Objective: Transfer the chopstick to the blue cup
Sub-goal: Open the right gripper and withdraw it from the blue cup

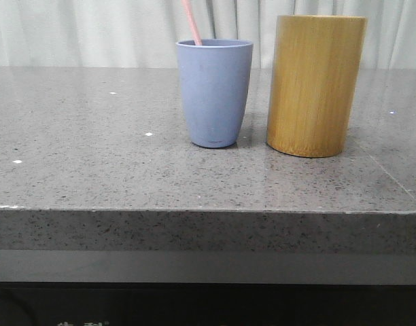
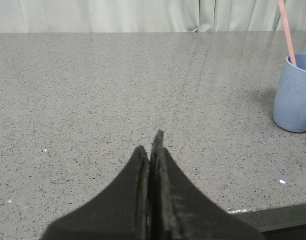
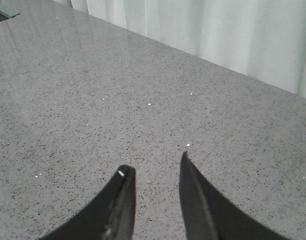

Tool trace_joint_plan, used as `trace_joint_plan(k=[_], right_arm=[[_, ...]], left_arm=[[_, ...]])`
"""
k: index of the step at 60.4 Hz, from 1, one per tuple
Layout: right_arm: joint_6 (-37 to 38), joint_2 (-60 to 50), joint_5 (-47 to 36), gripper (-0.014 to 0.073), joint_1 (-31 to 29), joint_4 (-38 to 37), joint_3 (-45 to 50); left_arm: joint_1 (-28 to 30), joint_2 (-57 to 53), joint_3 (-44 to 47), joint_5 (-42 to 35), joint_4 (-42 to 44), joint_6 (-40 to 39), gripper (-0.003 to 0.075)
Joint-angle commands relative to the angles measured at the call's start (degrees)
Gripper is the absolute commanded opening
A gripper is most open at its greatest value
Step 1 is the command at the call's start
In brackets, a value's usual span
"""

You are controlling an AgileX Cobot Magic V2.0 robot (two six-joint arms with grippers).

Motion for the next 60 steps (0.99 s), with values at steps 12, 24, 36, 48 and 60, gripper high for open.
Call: trace_joint_plan(k=[12, 24, 36, 48, 60], right_arm=[[-0.16, -10.08, 4.95, 0.0003, -7.42, 0.38, -2.09], [-0.16, -13.96, 14.57, -0.0112, -14.90, 0.38, -2.09], [-0.16, -19.91, 21.13, -0.0112, -23.92, 0.38, -0.62], [-0.16, -29.97, 21.33, -0.0112, -30.90, 0.33, 9.28], [-0.16, -41.33, 18.67, -0.0112, -31.06, 1.06, 21.56]], left_arm=[[0.09, 0.64, -1.36, -4.38, -0.49, -0.46, -0.0019], [0.09, 0.64, -1.36, -4.38, -0.49, -0.46, -0.0019], [0.09, 0.64, -1.36, -4.38, -0.49, -0.46, -0.0019], [0.09, 0.64, -1.36, -4.38, -0.49, -0.46, -0.0019], [0.09, 0.64, -1.36, -4.38, -0.49, -0.46, -0.0019]])
